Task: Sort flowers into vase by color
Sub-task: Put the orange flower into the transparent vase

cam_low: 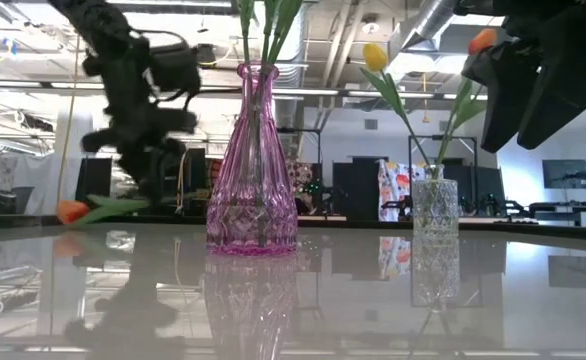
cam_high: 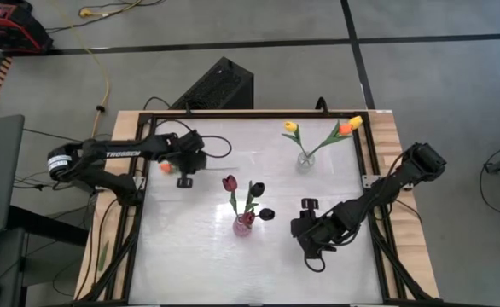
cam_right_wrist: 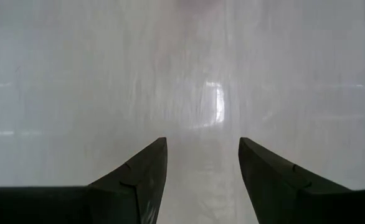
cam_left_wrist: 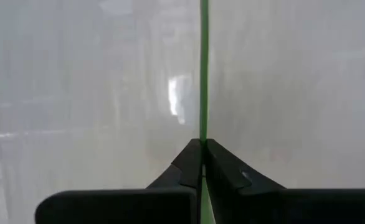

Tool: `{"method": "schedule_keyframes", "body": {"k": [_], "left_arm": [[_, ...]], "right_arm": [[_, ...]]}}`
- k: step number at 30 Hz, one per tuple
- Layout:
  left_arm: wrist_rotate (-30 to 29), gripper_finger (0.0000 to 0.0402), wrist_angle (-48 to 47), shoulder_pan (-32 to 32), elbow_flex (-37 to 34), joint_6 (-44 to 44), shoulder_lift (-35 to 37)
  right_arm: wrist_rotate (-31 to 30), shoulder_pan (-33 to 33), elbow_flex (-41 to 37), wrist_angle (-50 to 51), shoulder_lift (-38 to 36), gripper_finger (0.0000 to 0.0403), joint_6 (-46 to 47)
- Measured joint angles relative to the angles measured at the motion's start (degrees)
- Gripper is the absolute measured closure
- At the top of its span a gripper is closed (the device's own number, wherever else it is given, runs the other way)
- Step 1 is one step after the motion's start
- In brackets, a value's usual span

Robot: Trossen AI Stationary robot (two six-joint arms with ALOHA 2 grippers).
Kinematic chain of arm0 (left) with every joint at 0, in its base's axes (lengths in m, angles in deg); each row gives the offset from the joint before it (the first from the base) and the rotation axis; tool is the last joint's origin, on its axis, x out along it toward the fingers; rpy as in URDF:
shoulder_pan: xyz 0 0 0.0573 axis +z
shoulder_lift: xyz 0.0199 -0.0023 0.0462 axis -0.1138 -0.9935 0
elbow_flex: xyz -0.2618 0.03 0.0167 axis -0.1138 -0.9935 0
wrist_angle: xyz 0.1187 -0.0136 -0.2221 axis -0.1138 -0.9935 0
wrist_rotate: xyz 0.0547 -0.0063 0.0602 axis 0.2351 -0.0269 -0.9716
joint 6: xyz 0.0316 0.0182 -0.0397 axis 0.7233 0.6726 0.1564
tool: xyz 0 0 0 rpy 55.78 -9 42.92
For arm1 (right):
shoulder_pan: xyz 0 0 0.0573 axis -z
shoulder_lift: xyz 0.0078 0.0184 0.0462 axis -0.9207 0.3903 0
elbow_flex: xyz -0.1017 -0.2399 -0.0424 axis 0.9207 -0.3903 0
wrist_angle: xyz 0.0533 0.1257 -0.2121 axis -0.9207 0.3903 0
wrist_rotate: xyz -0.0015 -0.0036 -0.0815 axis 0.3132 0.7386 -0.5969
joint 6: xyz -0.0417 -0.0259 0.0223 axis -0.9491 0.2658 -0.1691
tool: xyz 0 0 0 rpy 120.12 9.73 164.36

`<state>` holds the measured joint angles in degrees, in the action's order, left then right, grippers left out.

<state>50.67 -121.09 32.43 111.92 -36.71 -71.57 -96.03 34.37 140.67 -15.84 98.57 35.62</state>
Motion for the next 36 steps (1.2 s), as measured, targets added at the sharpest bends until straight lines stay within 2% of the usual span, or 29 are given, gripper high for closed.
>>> {"method": "schedule_keyframes", "body": {"k": [4, 6, 10, 14, 17, 20, 23, 26, 31, 36], "left_arm": [[5.57, 0.0401, 0.46, -3.34, 7.05, -6.37, -0.02], [8.43, 0.0401, 0.35, -4.60, 9.94, -10.73, 0.02], [13.64, 0.0401, 3.76, -6.65, 14.20, -22.45, 0.05], [16.25, 0.0401, 7.90, -8.41, 14.48, -30.37, 0.00], [15.87, 0.0401, 9.24, -9.70, 14.50, -34.90, -1.17], [15.08, 0.0402, 9.88, -10.69, 14.48, -39.37, -3.97], [15.32, 0.0402, 12.12, -11.38, 14.48, -45.64, -8.38], [18.04, 0.0402, 15.18, -11.69, 14.48, -48.87, -13.45], [23.99, 0.0401, 20.11, -11.70, 14.48, -51.30, -19.73], [28.27, 0.0401, 24.37, -12.35, 14.48, -52.59, -23.07]], "right_arm": [[0.00, 1.25, 0.00, 0.01, 0.00, 0.0179, -0.80], [-0.02, 2.29, 0.00, 0.04, 0.00, 0.0179, -4.30], [-0.04, 4.41, 0.00, 0.13, 0.00, 0.0179, -17.62], [-0.16, 7.06, 0.00, -0.24, 0.02, 0.0179, -32.52], [-5.04, 9.19, 0.00, -1.24, 0.02, 0.0180, -41.66], [-10.85, 11.12, 0.00, -3.68, 0.02, 0.0184, -46.91], [-14.77, 12.85, 0.00, -7.75, 0.04, 0.0192, -50.10], [-16.41, 14.53, 0.00, -12.35, 0.04, 0.0201, -51.99], [-16.41, 16.60, 0.00, -15.57, 0.04, 0.0213, -53.00], [-16.02, 19.24, 0.02, -16.75, 2.72, 0.0216, -54.49]]}}
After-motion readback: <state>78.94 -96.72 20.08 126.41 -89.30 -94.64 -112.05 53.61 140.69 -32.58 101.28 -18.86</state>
